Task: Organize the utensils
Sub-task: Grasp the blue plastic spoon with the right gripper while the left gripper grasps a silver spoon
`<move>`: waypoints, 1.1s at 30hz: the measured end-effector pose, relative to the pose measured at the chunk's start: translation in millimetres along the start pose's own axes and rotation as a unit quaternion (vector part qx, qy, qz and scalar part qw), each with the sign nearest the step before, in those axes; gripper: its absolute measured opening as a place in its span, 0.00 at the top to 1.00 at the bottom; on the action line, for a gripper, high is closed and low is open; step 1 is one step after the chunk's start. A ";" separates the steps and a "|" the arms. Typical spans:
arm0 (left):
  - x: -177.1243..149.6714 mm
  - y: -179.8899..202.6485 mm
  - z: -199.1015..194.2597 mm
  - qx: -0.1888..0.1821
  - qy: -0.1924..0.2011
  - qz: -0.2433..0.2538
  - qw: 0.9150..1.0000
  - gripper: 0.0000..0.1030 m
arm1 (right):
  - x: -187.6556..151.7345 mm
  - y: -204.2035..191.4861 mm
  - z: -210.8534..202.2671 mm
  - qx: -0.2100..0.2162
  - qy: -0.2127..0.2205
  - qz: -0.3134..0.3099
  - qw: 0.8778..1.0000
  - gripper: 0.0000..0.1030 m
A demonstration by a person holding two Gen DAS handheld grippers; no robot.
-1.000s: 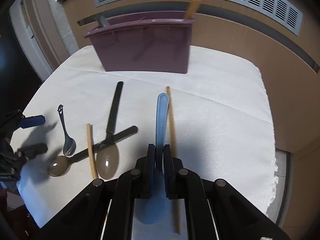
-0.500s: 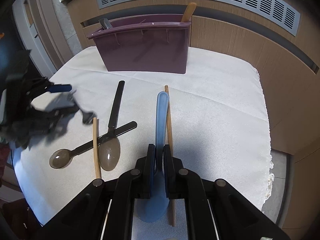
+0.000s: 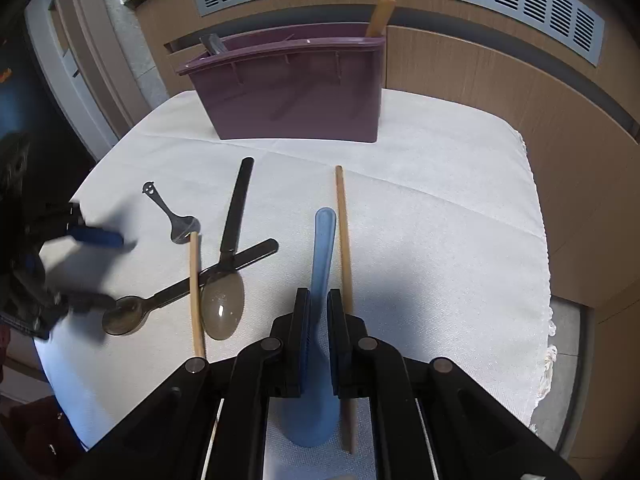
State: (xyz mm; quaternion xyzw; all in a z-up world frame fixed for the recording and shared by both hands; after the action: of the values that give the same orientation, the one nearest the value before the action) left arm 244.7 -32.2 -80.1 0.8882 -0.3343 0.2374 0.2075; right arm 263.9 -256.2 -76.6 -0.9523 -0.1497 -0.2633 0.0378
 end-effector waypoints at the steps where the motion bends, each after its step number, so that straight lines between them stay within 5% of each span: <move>1: 6.8 -12.9 2.4 0.003 0.007 -0.024 1.000 0.43 | 0.0 -0.8 -0.6 0.002 0.001 0.000 1.000 0.93; 5: 24.6 -70.4 16.7 0.024 0.026 -0.112 0.993 0.43 | -2.6 -3.2 -2.9 0.009 0.003 -0.001 1.000 0.92; 9: 25.4 -93.7 21.3 -0.002 0.028 -0.151 0.988 0.44 | -7.4 -1.0 -1.4 0.006 -0.008 -0.005 1.000 0.91; 19: -26.8 -16.1 -2.7 -0.032 -0.041 -0.069 0.996 0.44 | -2.0 -0.2 -5.5 -0.025 0.002 -0.026 0.999 0.81; 26: 7.6 -3.3 3.1 0.039 0.003 -0.064 0.997 0.57 | 1.0 -5.0 -9.1 -0.039 0.005 -0.031 0.999 0.78; 33: 39.0 -13.7 51.9 0.071 -0.045 -0.051 0.995 0.59 | -7.7 -2.6 -18.2 -0.011 0.016 -0.026 0.999 0.78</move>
State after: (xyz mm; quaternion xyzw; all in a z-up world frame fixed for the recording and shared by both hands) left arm 294.8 -69.4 -102.6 0.9264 -0.2797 0.2090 0.1407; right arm 247.9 -258.5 -65.0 -0.9439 -0.1710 -0.2814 0.0231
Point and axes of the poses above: each gripper's, at about its wrist camera, not at the fingertips, and z roughly the way its jaws point, y to its right, x to its top, the point moved 3 cm from there along z, roughly the way its jaws point, and after that the axes turned 6 degrees about -x, right-handed, at the moved point
